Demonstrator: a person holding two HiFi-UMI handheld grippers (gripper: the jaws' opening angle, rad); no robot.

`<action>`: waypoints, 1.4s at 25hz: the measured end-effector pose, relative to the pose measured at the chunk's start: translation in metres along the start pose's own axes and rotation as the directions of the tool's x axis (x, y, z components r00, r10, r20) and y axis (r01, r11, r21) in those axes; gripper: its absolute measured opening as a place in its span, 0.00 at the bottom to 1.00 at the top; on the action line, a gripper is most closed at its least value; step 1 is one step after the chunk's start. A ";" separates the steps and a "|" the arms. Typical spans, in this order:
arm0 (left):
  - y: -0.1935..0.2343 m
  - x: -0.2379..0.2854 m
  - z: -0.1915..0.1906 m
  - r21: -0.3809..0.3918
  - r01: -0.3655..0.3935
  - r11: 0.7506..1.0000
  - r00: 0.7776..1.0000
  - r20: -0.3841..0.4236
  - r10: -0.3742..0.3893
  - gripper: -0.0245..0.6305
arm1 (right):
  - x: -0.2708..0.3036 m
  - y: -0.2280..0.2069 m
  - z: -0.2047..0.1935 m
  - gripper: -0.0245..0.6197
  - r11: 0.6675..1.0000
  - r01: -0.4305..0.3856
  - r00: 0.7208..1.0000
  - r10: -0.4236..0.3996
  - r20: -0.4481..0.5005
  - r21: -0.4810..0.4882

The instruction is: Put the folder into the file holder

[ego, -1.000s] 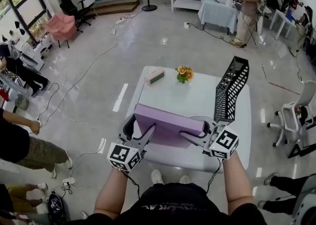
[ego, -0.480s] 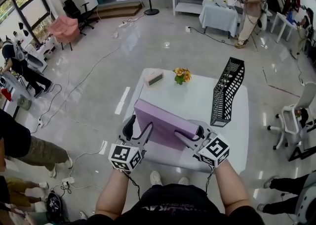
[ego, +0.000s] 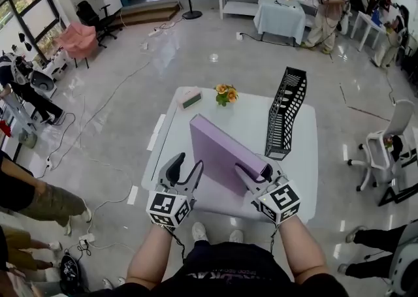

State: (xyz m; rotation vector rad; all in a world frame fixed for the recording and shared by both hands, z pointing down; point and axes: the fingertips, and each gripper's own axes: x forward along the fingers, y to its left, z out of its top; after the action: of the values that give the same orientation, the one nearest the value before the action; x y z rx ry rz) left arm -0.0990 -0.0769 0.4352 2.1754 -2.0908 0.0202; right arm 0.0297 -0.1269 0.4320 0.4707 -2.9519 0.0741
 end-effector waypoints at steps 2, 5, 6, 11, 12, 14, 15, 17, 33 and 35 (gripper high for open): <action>-0.017 0.005 -0.001 0.005 0.021 1.000 1.000 -0.004 -0.021 0.36 | -0.013 -0.009 -0.002 0.29 0.999 0.030 1.000 -0.030 0.002 0.018; -0.040 0.014 -0.001 0.011 0.048 0.999 0.999 -0.005 -0.048 0.32 | -0.031 -0.023 -0.005 0.28 0.997 0.063 0.998 -0.063 0.002 0.041; -0.048 0.017 -0.001 0.013 0.056 0.998 0.998 -0.006 -0.056 0.30 | -0.037 -0.027 -0.006 0.28 0.996 0.072 0.997 -0.072 0.002 0.047; -0.084 0.030 0.000 0.026 0.101 0.995 0.995 -0.013 -0.101 0.21 | -0.067 -0.046 -0.009 0.28 0.991 0.118 0.993 -0.119 0.009 0.068; -0.090 0.034 0.000 0.028 0.111 0.993 0.994 -0.017 -0.111 0.18 | -0.072 -0.050 -0.010 0.28 0.989 0.130 0.991 -0.131 0.012 0.074; -0.101 0.041 0.000 0.030 0.137 0.990 0.990 -0.024 -0.136 0.11 | -0.081 -0.058 -0.012 0.28 0.984 0.155 0.987 -0.157 0.016 0.089; -0.107 0.045 0.000 0.032 0.155 0.987 0.988 -0.027 -0.154 0.07 | -0.085 -0.062 -0.012 0.28 0.981 0.168 0.985 -0.171 0.019 0.097; -0.117 0.052 0.001 0.032 0.193 0.981 0.981 -0.031 -0.192 0.04 | -0.092 -0.067 -0.013 0.28 0.974 0.194 0.980 -0.198 0.023 0.114; -0.115 0.086 -0.001 0.023 0.512 0.858 0.857 -0.080 -0.509 0.04 | -0.074 -0.078 -0.013 0.27 0.881 0.434 0.896 -0.443 0.008 0.191; -0.108 0.087 0.001 0.021 0.529 0.848 0.847 -0.078 -0.527 0.04 | -0.068 -0.075 -0.010 0.27 0.869 0.458 0.884 -0.467 0.005 0.189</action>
State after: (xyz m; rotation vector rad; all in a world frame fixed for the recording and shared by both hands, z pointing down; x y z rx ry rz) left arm 0.0121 -0.1598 0.4344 2.6544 -1.3968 0.0866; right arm 0.1189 -0.1768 0.4332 1.2102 -2.7981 0.2819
